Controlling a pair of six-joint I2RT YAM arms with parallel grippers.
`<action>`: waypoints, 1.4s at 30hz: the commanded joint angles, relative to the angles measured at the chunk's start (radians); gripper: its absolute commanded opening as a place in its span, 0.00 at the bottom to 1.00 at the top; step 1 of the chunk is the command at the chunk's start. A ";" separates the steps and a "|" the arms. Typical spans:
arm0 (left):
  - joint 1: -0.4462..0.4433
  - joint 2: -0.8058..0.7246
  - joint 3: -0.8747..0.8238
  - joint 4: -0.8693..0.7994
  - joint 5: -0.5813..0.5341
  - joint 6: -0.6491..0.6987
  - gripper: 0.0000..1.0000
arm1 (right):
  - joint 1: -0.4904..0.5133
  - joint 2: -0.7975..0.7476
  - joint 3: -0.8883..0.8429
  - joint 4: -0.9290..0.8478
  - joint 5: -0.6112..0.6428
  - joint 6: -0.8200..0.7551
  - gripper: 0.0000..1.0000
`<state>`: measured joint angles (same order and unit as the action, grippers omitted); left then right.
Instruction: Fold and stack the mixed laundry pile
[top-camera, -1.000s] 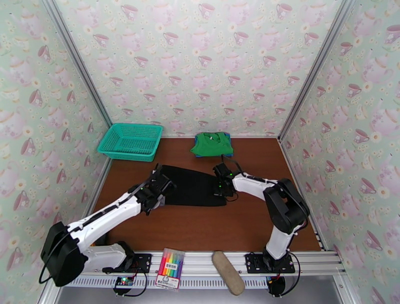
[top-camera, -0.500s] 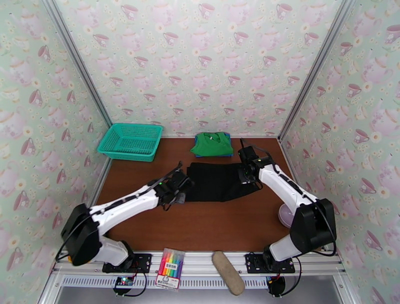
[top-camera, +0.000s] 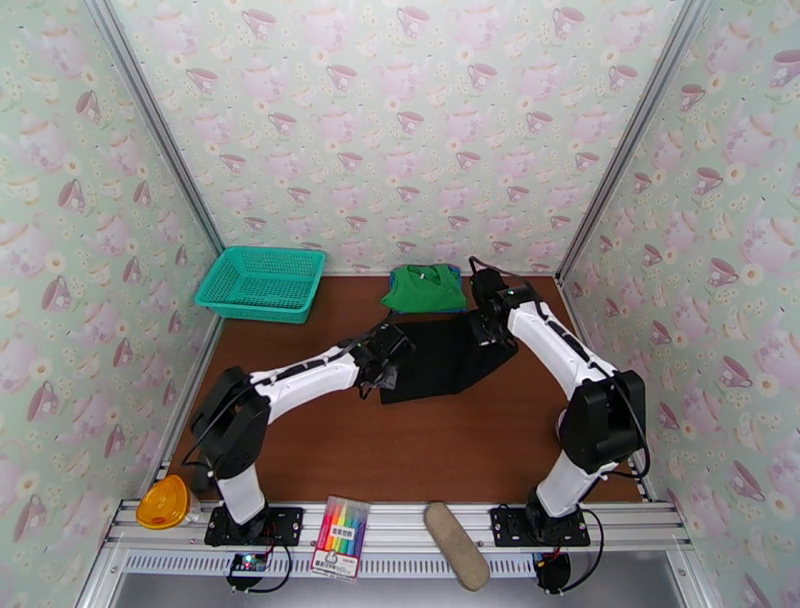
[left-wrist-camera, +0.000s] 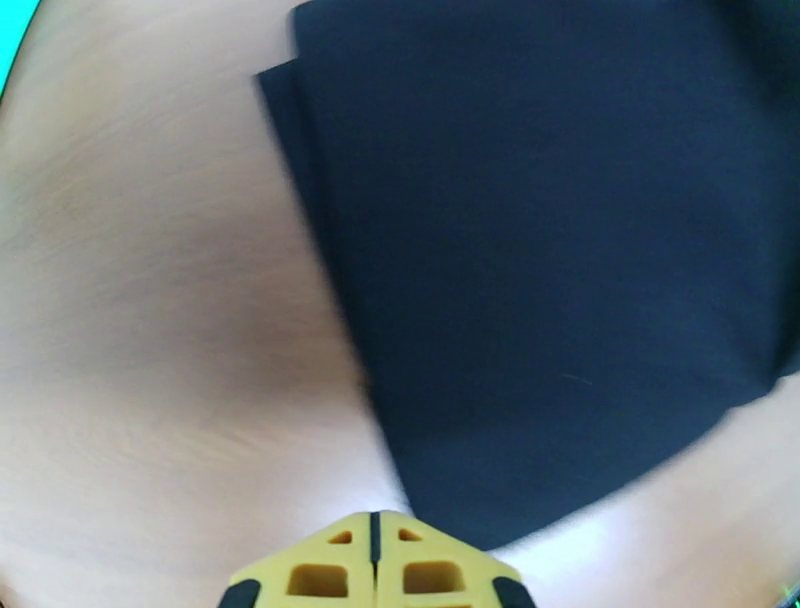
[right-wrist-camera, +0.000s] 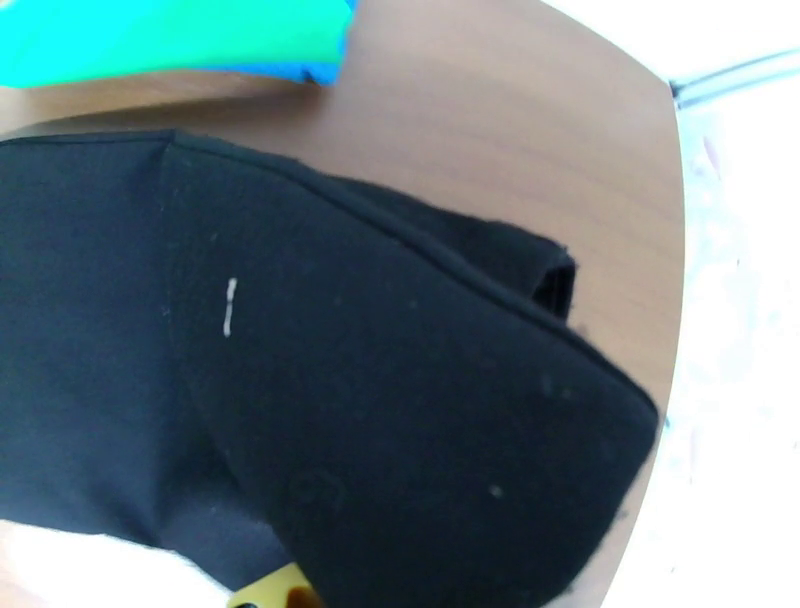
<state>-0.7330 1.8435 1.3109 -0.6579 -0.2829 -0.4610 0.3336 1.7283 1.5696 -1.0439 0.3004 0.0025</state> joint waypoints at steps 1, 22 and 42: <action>0.044 0.047 0.007 0.052 0.031 0.042 0.02 | 0.022 0.023 0.053 -0.074 -0.027 -0.011 0.00; 0.052 0.207 -0.058 0.216 0.189 0.081 0.00 | 0.204 0.242 0.304 -0.145 -0.314 0.111 0.00; 0.073 0.047 -0.106 0.158 0.043 0.160 0.00 | 0.283 0.350 0.292 0.066 -0.602 0.311 0.41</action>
<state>-0.6659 1.9404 1.2247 -0.4587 -0.1913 -0.3439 0.6006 2.1082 1.8313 -1.0077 -0.2432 0.2893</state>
